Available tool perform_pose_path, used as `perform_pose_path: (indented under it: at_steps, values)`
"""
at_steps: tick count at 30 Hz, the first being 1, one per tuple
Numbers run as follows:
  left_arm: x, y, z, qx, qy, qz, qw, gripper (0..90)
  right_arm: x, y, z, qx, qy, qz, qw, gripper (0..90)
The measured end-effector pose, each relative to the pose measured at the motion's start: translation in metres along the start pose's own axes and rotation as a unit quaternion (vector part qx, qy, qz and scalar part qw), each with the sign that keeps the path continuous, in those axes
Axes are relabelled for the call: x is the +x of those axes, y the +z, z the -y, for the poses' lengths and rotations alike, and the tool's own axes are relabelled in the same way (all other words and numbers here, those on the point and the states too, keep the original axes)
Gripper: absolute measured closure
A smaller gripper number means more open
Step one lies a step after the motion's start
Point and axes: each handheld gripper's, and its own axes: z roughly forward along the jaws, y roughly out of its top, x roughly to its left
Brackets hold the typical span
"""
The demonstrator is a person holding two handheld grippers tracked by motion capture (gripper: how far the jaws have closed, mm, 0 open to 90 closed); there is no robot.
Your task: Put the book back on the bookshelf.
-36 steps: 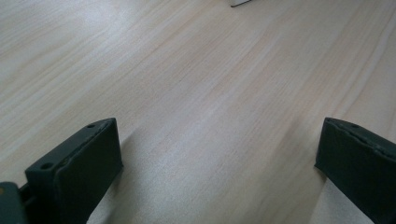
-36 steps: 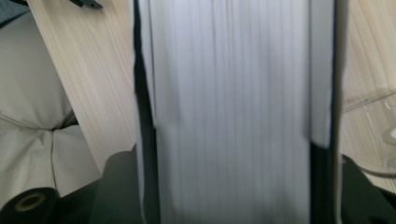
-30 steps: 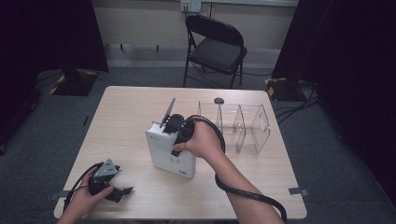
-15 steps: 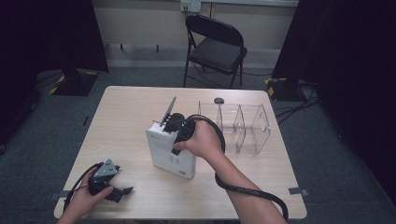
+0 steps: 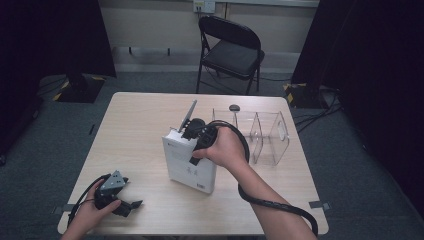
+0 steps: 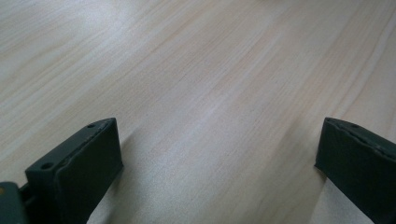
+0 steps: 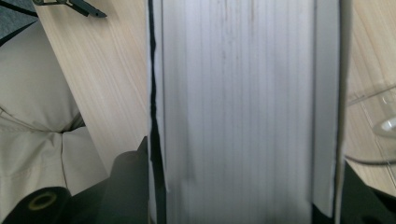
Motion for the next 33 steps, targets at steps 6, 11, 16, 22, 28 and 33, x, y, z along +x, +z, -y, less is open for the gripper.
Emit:
perform_pose_path:
  at_steps: [6,11,16,22,28,33]
  values:
    - [0.000,0.000,0.000,0.000,0.000,0.000,1.0000,0.0,-0.001,-0.013,0.012,-0.006,0.005,0.000,1.0000,52.0]
    - [0.000,0.000,0.000,0.001,0.002,0.000,1.0000,0.0,0.000,-0.020,0.020,-0.007,0.017,0.001,0.9998,52.0]
    - [0.000,0.000,0.000,0.002,0.002,0.000,1.0000,0.0,0.000,-0.024,0.027,-0.008,0.023,0.000,0.9997,52.0]
    - [0.000,0.000,0.000,0.001,0.001,0.000,1.0000,0.0,-0.002,-0.029,0.037,-0.009,0.034,0.001,0.9994,52.0]
    - [0.000,-0.001,0.000,0.001,0.002,-0.001,1.0000,0.0,-0.005,-0.035,0.048,-0.009,0.045,-0.001,0.9990,52.0]
    - [0.000,-0.001,0.000,0.001,0.002,-0.001,1.0000,0.0,-0.007,-0.042,0.059,-0.005,0.054,0.007,0.9985,52.0]
